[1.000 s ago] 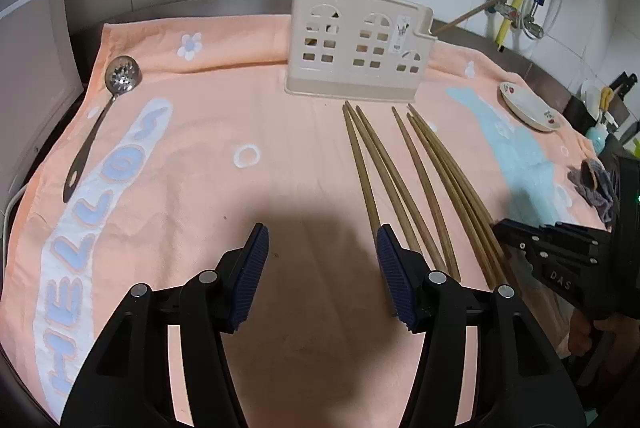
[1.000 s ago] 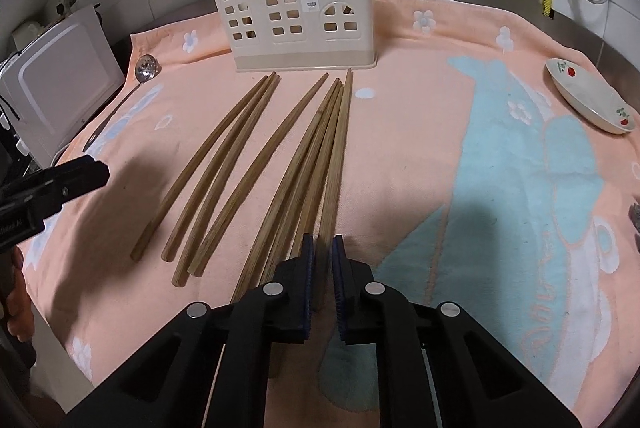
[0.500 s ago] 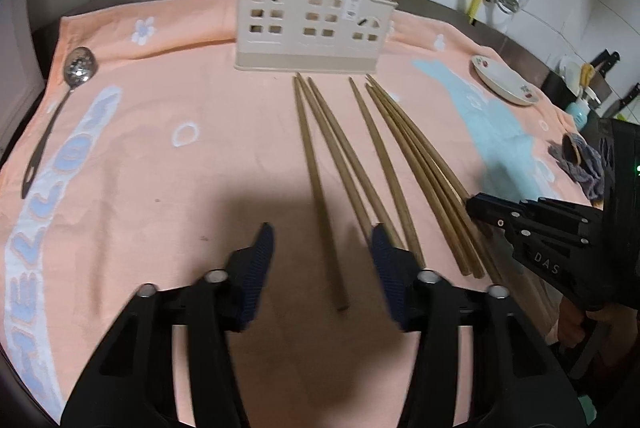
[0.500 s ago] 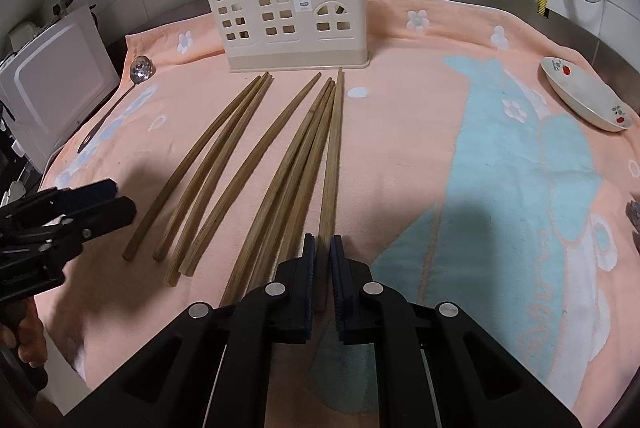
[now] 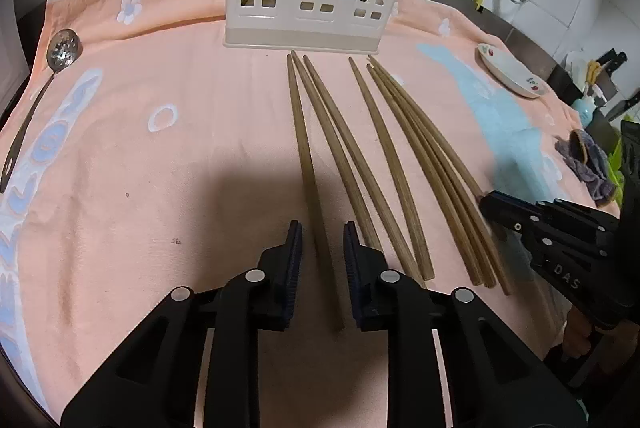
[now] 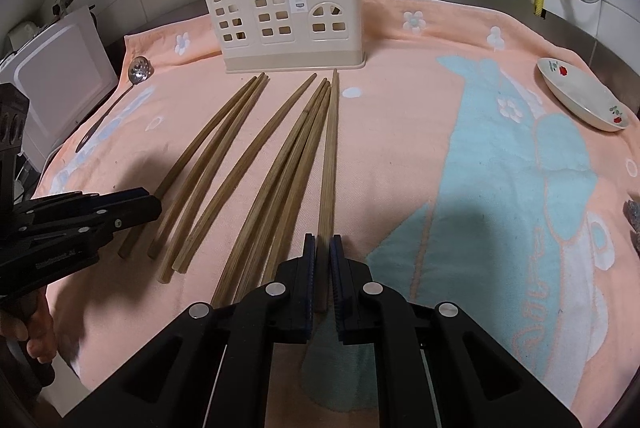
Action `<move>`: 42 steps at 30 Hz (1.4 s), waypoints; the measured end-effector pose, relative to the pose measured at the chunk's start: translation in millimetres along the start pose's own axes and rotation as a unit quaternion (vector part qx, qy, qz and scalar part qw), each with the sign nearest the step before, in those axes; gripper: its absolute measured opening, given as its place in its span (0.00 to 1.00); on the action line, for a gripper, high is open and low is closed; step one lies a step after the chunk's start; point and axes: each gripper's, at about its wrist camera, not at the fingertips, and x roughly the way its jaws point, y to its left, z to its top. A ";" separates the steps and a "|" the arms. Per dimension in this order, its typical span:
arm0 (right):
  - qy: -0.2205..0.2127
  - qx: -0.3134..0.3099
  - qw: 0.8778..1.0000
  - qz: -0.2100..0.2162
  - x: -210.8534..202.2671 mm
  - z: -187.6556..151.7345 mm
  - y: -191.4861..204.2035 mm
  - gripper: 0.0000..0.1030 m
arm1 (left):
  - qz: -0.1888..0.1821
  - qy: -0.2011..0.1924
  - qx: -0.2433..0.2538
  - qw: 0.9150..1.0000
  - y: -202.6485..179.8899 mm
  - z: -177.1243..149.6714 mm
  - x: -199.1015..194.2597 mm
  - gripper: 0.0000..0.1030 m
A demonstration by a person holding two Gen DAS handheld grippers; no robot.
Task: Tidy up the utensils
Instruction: 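Move both open tools back down to the remaining chopsticks, then grasp a chopstick with the right tool while the left tool grasps another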
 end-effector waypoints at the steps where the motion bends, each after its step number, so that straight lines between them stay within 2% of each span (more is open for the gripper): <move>1: -0.001 -0.002 1.000 -0.002 0.2 -0.2 0.4 0.07 | 0.003 0.000 0.002 1.000 -0.4 0.2 0.4 0.18; 2: -0.002 -0.003 1.000 -0.003 0.3 -0.3 1.2 0.07 | 0.007 0.000 0.005 1.000 -1.4 0.7 1.0 0.18; 4: -0.003 -0.005 1.000 -0.005 0.1 -0.2 2.3 0.07 | 0.022 0.001 0.013 1.000 -3.1 1.8 2.3 0.09; 6: -0.005 -0.006 1.000 -0.006 -0.9 0.4 2.9 0.07 | 0.026 0.001 0.014 1.000 -3.1 2.8 1.9 0.08; 12: -0.028 -0.006 1.000 -0.010 -17.7 7.9 3.3 0.07 | 0.022 -0.013 0.003 1.000 2.2 6.8 -9.6 0.07; 22: -0.086 -0.028 0.996 -0.011 -56.2 37.8 13.8 0.07 | 0.022 -0.066 0.019 0.997 2.6 25.0 -45.7 0.06; 36: -0.127 -0.054 0.990 -0.018 -78.2 66.9 23.9 0.06 | 0.023 -0.106 0.039 0.993 2.3 40.8 -70.2 0.05; 42: -0.138 -0.059 0.989 -0.019 -83.1 76.7 25.1 0.06 | 0.023 -0.107 0.041 0.993 2.7 43.1 -68.8 0.05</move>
